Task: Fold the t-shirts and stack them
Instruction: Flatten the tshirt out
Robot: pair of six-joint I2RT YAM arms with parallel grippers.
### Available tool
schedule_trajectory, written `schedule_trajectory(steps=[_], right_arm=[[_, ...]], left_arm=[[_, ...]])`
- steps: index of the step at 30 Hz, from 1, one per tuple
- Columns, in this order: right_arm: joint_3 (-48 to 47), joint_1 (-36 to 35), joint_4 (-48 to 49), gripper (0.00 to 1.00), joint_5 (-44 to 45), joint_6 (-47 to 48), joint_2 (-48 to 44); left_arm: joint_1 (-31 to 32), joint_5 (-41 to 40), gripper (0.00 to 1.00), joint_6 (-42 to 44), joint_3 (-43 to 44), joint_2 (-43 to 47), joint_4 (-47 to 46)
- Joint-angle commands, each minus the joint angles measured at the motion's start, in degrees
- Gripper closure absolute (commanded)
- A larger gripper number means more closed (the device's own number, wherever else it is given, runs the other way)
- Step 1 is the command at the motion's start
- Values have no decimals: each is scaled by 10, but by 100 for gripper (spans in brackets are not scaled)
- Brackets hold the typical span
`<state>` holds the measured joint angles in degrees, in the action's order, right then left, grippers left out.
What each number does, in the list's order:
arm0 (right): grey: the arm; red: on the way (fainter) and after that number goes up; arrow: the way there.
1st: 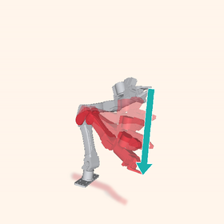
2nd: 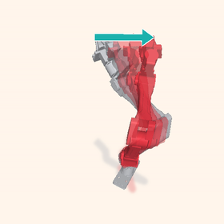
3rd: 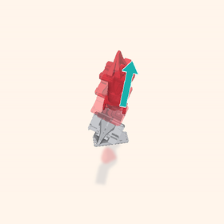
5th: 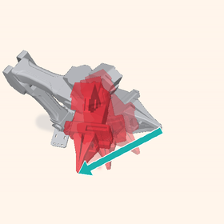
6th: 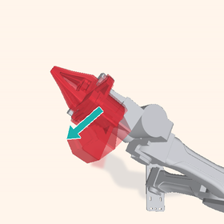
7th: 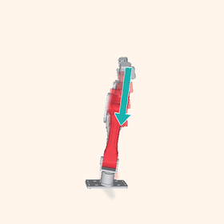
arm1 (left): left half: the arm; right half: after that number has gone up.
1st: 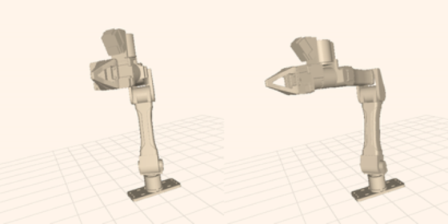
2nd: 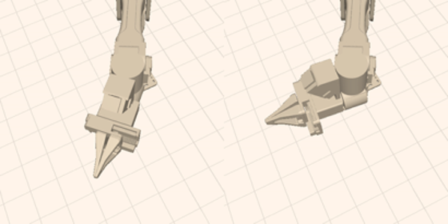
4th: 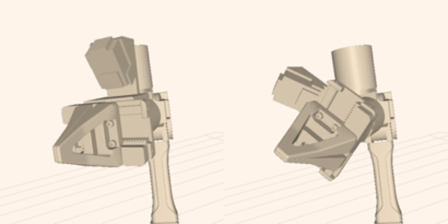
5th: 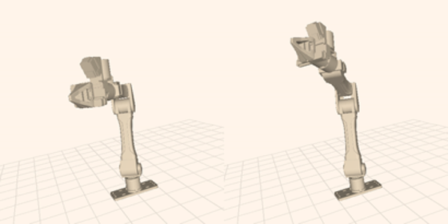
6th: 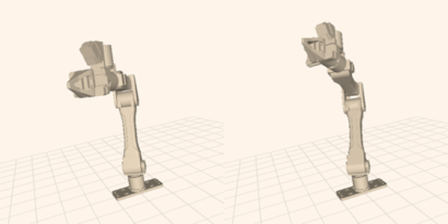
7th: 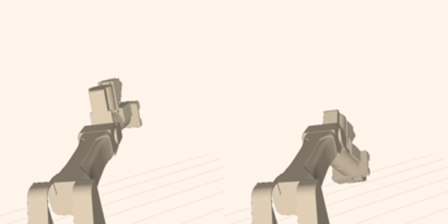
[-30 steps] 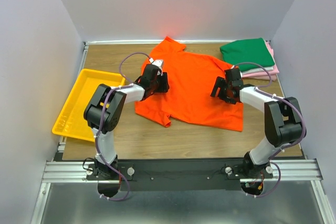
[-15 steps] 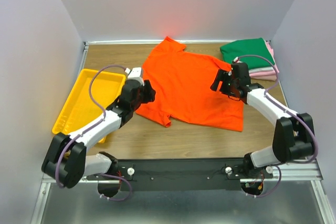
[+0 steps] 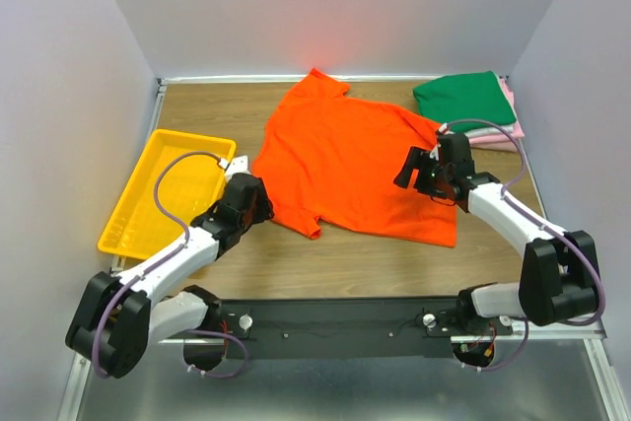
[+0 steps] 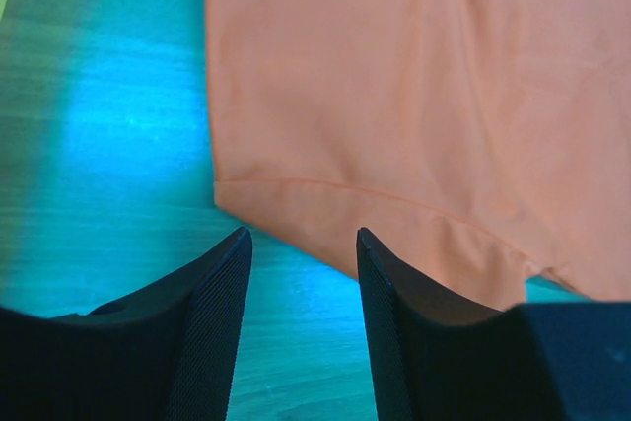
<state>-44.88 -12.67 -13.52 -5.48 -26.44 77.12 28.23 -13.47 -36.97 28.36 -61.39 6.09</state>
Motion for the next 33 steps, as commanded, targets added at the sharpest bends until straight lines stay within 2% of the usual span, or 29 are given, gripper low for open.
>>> schedule_trajectory(steps=[1,15,23,28,32,33], right_arm=[[12,-1,-10,11,-13,0,-18],[23,-1,-4,11,-12,6,-3],[27,-2,0,11,-9,9,1],[28,-1,3,11,-14,10,5],[30,-2,3,11,-14,12,1],[30,-1,3,11,-15,13,1]], left_arm=[[3,-20,47,-21,16,-50,31],[14,-1,48,-28,25,-131,-7],[14,1,48,-31,21,-124,-40],[14,-8,48,-30,24,-157,-44],[14,-9,55,-30,34,-188,-58],[14,-11,65,-28,37,-192,-58]])
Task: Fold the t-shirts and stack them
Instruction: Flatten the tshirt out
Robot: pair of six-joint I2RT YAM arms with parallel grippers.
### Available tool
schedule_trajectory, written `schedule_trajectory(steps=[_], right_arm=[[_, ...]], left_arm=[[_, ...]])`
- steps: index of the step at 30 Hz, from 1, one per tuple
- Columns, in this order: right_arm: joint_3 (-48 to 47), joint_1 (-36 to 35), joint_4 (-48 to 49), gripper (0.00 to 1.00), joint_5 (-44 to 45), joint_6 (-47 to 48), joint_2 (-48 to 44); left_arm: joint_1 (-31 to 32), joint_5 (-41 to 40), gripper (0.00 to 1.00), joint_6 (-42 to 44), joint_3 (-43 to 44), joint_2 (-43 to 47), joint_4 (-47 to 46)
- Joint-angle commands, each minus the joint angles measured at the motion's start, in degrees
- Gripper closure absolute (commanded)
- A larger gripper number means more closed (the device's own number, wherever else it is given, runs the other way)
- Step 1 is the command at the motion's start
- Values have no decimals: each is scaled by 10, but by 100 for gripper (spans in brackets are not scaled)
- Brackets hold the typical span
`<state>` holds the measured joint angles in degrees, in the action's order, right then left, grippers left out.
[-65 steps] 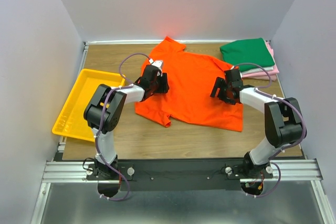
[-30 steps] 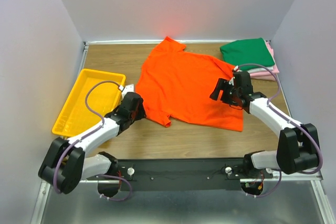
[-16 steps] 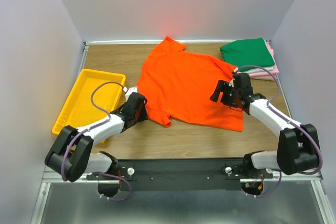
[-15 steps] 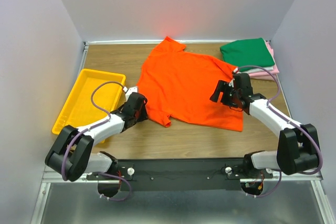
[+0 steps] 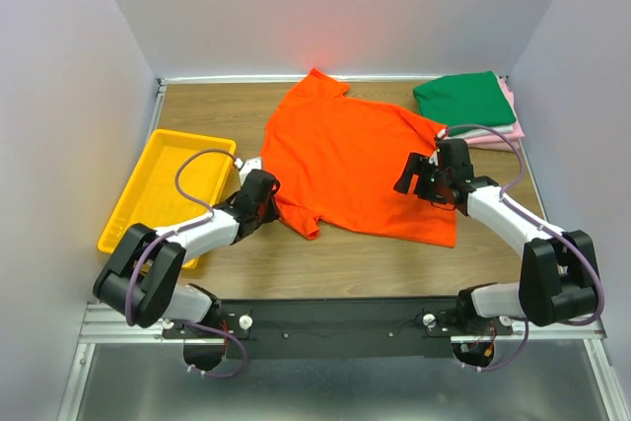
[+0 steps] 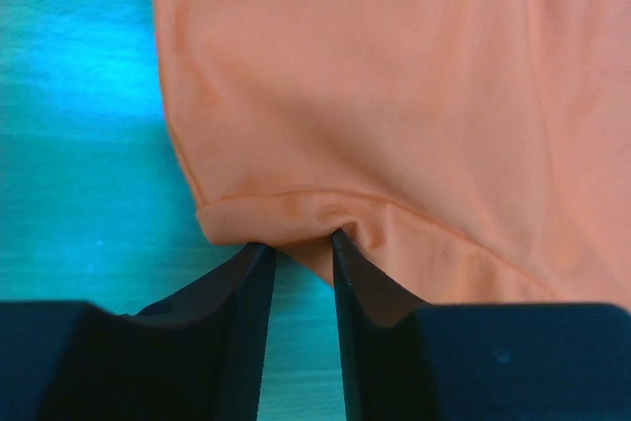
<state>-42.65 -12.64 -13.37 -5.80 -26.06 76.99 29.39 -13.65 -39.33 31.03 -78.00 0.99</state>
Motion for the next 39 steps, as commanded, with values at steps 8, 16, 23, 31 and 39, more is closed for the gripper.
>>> schedule_trajectory(steps=[8,16,23,31,39], right_arm=[[12,-1,3,11,-7,11,9],[12,-2,4,10,19,6,41],[4,-1,4,10,30,5,91],[2,-2,4,10,33,4,97],[0,-1,4,10,40,4,103]], left_arm=[[2,-24,100,8,58,-10,39],[2,-22,100,27,108,111,186],[2,-23,99,28,144,227,293],[1,-29,66,17,126,240,278],[7,-28,54,0,98,192,241]])
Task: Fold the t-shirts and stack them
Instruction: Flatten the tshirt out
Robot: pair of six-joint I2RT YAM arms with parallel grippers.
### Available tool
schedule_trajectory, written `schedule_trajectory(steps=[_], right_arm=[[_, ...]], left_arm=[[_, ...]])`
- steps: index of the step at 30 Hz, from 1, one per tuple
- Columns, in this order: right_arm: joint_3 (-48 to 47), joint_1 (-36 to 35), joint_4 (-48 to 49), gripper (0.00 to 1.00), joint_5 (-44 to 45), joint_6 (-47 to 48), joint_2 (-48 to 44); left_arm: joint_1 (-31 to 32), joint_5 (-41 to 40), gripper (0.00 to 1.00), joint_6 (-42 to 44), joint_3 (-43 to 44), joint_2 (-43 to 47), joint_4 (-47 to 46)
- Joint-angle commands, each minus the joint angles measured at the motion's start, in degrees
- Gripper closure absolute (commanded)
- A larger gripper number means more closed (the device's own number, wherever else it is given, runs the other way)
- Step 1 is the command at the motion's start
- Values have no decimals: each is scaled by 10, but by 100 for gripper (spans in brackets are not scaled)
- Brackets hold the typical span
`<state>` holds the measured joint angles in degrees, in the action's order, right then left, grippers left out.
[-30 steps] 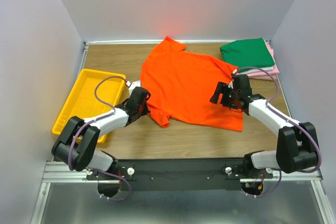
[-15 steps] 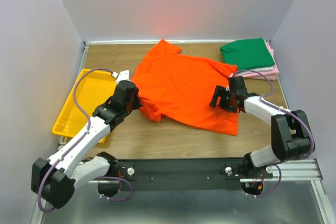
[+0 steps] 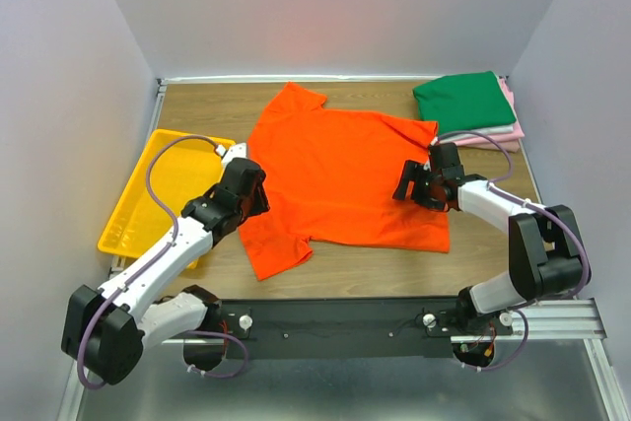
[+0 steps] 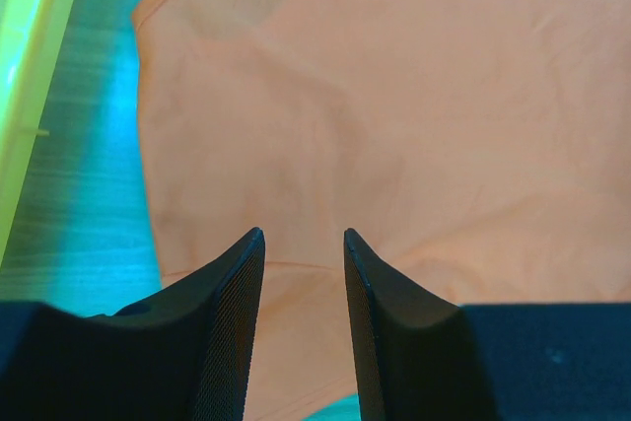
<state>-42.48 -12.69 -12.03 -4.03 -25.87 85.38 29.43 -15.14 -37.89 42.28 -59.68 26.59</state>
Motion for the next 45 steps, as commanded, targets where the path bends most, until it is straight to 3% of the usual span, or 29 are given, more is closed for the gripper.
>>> schedule_trajectory(steps=[1,7,11,18,28,38,45], right_arm=[[-2,-1,-10,10,23,1,23],[-7,-1,-10,10,28,1,34],[-9,-1,-10,10,29,0,40],[-10,-1,-10,10,32,-2,48],[-15,-1,-11,10,37,-5,51],[-29,-1,-18,10,57,-9,55],[-49,-1,-24,9,53,-5,46]], left_arm=[[7,-20,54,-25,-18,12,-15],[23,4,54,-49,-58,17,-49],[24,26,54,-47,-109,-39,-116],[23,23,54,-22,-102,-141,-187],[-11,5,55,22,-62,-257,-225],[-46,22,55,78,39,-346,-230],[-37,-9,55,84,56,-285,-188]])
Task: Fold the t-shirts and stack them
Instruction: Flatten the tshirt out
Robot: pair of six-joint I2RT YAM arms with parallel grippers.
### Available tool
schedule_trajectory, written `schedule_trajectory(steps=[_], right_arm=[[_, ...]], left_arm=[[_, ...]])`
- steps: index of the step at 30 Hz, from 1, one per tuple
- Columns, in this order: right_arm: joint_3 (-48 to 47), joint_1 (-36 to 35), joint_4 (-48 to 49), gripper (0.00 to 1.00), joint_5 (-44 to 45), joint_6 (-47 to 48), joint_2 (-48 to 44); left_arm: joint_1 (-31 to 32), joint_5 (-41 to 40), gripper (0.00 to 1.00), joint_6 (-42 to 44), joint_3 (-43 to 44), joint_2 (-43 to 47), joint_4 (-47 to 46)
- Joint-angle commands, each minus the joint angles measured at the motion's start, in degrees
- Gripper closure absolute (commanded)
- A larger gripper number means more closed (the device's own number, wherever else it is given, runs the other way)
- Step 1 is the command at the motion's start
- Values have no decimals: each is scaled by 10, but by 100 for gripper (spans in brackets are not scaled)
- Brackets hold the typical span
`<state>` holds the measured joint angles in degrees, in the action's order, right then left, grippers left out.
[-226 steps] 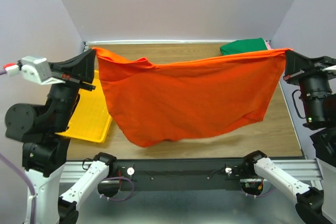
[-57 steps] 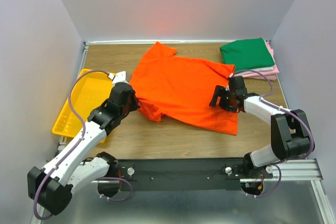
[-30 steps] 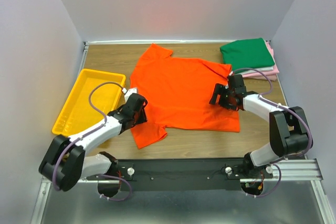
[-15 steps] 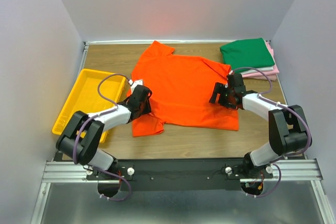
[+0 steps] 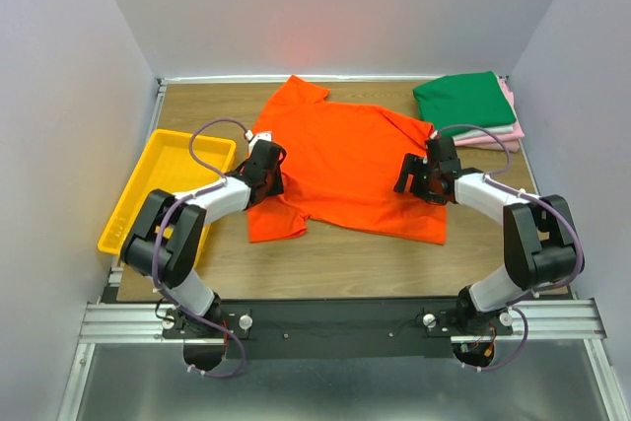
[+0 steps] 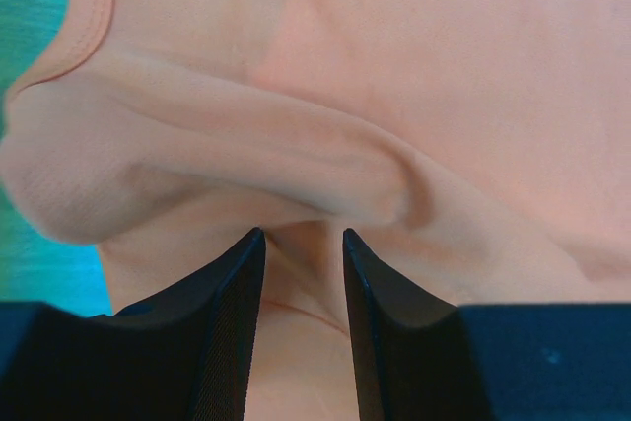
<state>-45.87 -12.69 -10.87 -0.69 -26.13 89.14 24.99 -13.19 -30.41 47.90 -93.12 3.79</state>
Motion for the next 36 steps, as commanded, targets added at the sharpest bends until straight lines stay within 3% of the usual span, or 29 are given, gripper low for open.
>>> schedule_trajectory(steps=[1,4,8,15,21,30,36], right_arm=[[-17,-1,-36,9,15,-2,4],[-19,-1,-37,9,10,-3,-5],[-24,-1,-37,9,-6,-5,-19],[-48,0,-40,9,-17,-2,-38],[-51,1,-42,6,-5,-1,-52],[-34,13,-43,4,-19,5,-65],[-41,19,-42,3,-38,6,-24]], left_arm=[[11,-55,55,-8,-17,84,48],[25,-98,56,-48,-60,169,78],[34,-131,57,-162,-157,276,104],[63,-155,61,-276,-188,370,225],[119,-124,65,-315,-170,357,267],[195,-131,65,-356,-107,259,336],[208,-121,65,-364,-112,207,323]])
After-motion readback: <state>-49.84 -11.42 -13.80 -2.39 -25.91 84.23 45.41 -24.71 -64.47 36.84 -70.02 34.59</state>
